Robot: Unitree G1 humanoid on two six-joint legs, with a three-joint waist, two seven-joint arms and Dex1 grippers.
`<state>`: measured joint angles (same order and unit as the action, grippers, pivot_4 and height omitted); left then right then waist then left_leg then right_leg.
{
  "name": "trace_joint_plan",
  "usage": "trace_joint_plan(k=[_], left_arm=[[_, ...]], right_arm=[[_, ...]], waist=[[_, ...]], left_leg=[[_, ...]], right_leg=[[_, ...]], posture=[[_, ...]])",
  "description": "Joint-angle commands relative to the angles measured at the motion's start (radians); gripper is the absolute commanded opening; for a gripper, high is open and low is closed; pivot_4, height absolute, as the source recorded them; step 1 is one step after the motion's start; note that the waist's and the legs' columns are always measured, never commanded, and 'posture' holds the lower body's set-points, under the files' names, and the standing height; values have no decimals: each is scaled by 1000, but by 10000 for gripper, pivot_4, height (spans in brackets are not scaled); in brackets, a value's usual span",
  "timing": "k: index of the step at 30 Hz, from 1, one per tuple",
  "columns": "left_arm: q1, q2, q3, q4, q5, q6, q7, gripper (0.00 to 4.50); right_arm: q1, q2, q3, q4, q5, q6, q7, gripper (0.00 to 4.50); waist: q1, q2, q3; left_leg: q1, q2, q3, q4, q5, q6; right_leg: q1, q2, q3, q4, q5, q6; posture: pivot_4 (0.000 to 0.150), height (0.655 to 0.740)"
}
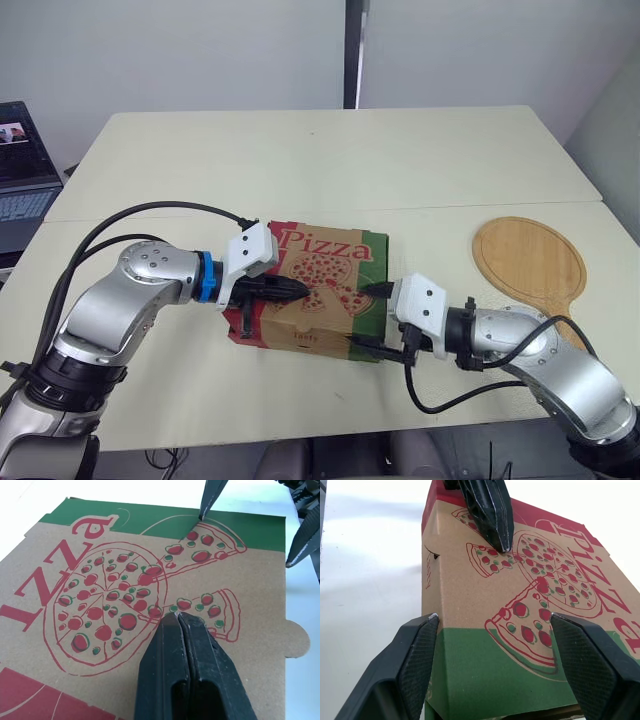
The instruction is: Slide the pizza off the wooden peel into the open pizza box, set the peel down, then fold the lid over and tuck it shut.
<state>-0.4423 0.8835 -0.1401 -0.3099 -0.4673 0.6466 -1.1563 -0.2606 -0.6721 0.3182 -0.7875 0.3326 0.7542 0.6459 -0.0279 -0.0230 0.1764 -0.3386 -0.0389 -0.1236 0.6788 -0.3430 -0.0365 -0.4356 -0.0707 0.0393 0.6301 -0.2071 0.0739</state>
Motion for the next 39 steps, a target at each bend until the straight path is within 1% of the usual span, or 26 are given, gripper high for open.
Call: trace_joint_plan(k=[1, 9, 12, 18, 22, 29, 39], left_arm=[[-2, 10, 19, -22, -7, -7, -14, 0], [-13, 3, 22, -15, -3, -10, -13, 0], [-10, 2, 22, -16, -2, -12, -12, 0], [-16, -4, 24, -13, -6, -13, -11, 0], [-21, -5, 28, -16, -11, -10, -13, 0], [-30, 10, 42, -20, -22, -6, -29, 0], [-45, 13, 38, -7, -9, -11, -50, 0]], right_arm=[[-8, -5, -26, -28, -32, -22, -22, 38022], [13, -56, 2, -37, -26, -24, 46, 38022], [27, -61, 36, -15, -83, -54, 27, 38022], [23, -63, 70, -1, -142, -74, 29, 38022], [-1, -40, 57, -4, -147, -63, 21, 38022], [-46, -40, 1, -25, -130, -31, 21, 38022], [-58, -26, -4, -32, -130, -14, 17, 38022]], waist=[[0, 0, 0], [1, 0, 0], [0, 0, 0], [0, 0, 0], [0, 0, 0], [0, 0, 0], [0, 0, 0]], left_leg=[[0, 0, 0, 0, 0, 0], [0, 0, 0, 0, 0, 0], [0, 0, 0, 0, 0, 0], [0, 0, 0, 0, 0, 0], [0, 0, 0, 0, 0, 0], [0, 0, 0, 0, 0, 0], [0, 0, 0, 0, 0, 0]], right_leg=[[0, 0, 0, 0, 0, 0], [0, 0, 0, 0, 0, 0], [0, 0, 0, 0, 0, 0], [0, 0, 0, 0, 0, 0], [0, 0, 0, 0, 0, 0], [0, 0, 0, 0, 0, 0], [0, 0, 0, 0, 0, 0]], posture=[[1500, 7400], [1500, 7400], [1500, 7400], [1500, 7400], [1500, 7400], [1500, 7400], [1500, 7400]])
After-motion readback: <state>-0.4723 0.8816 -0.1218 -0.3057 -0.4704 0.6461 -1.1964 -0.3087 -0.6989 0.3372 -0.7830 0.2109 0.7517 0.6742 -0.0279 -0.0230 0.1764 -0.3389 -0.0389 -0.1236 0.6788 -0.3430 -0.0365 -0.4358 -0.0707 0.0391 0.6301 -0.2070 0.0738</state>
